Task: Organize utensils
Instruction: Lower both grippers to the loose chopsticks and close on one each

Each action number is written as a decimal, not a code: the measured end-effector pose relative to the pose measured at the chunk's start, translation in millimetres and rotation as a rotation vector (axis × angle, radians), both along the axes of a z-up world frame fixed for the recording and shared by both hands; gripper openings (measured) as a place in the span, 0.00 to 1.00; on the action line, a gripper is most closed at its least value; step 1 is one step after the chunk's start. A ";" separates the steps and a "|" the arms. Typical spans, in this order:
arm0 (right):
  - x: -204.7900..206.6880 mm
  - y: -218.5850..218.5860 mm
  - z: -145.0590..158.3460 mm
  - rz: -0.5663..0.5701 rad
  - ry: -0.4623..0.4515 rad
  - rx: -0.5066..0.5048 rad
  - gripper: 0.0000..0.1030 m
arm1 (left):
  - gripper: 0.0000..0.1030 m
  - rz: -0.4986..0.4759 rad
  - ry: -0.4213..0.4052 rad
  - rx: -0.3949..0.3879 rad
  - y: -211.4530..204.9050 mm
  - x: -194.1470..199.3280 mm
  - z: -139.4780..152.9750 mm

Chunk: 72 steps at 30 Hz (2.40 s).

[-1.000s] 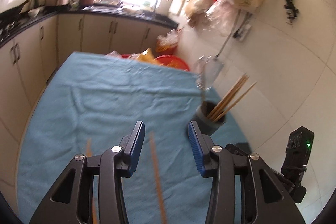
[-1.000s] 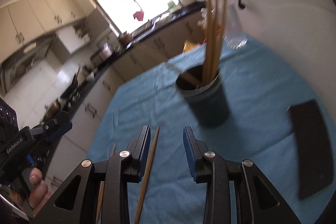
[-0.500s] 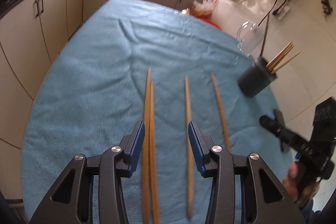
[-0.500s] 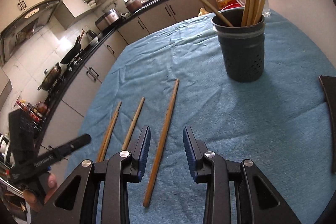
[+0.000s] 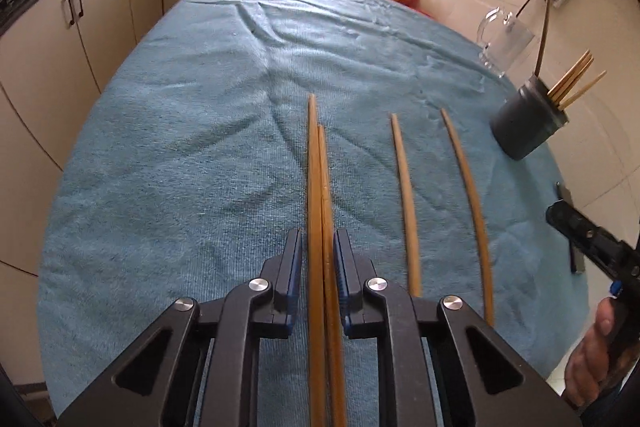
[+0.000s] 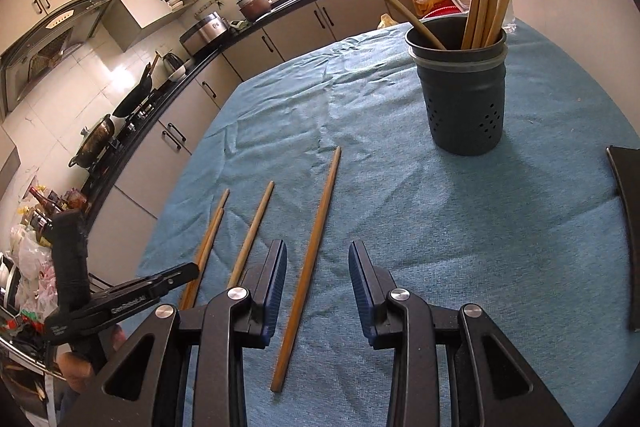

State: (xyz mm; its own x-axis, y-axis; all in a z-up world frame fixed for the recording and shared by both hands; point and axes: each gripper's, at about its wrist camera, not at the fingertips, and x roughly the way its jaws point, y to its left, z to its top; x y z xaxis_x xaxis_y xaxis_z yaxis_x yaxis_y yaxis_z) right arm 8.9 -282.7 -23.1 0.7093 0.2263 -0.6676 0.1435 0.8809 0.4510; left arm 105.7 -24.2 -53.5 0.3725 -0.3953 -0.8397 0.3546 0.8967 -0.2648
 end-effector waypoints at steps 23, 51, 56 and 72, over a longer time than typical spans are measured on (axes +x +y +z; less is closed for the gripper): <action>3.9 4.4 -0.6 0.013 0.011 -0.006 0.34 | 0.15 0.014 0.036 -0.041 8.8 32.1 -0.5; 68.7 1.3 -9.8 0.014 0.164 -0.010 0.34 | 0.07 0.022 0.020 0.095 2.6 54.4 1.7; 116.1 5.2 -25.1 0.016 0.273 -0.035 0.34 | 0.07 0.017 0.038 0.092 1.7 60.0 1.7; 118.8 16.2 -18.5 0.049 0.274 -0.095 0.07 | 0.06 0.038 -0.031 0.004 8.1 49.3 19.8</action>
State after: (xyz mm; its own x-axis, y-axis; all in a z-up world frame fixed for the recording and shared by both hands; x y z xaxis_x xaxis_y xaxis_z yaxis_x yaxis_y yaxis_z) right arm 127.7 -266.4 -41.6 0.4890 0.1833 -0.8528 0.2048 0.9262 0.3165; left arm 154.9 -16.2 -33.7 0.4132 -0.3771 -0.8289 0.3283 0.9107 -0.2507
